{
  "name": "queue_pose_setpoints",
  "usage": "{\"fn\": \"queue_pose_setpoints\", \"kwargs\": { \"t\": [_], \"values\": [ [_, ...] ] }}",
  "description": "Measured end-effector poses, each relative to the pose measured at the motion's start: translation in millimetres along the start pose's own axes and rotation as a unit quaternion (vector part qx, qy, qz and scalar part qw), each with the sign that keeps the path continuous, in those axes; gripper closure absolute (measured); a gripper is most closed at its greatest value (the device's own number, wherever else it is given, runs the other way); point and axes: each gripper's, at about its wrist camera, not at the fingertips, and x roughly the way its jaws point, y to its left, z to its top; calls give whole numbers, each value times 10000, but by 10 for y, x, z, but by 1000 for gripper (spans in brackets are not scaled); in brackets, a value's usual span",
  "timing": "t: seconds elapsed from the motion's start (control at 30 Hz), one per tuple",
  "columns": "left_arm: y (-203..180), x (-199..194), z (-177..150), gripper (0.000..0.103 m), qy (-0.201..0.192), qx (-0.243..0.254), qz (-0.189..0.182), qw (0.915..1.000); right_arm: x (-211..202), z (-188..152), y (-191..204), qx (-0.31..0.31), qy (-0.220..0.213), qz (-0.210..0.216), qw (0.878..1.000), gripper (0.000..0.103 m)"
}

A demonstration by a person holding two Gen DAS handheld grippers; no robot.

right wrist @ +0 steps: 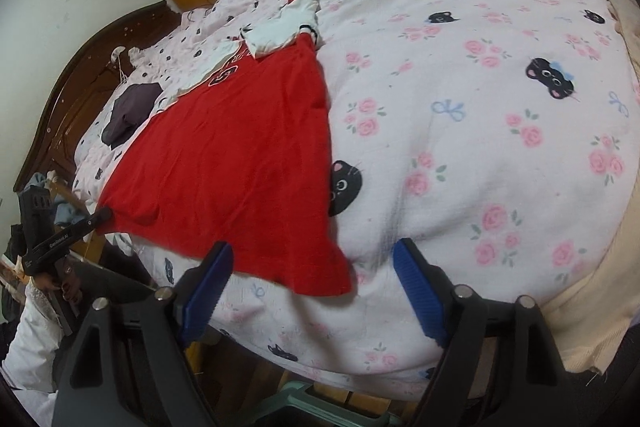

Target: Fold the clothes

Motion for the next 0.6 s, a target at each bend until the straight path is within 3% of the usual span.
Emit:
{"fn": "queue_pose_setpoints", "kwargs": {
  "t": [0.23, 0.6],
  "values": [
    [6, -11, -6, 101, -18, -29, -61, 10000, -4, 16, -53, 115, -4, -36, 9999, 49],
    [85, -156, 34, 101, -250, -160, -120, 9995, -56, 19, -54, 219, -47, 160, 9996, 50]
  ]
}}
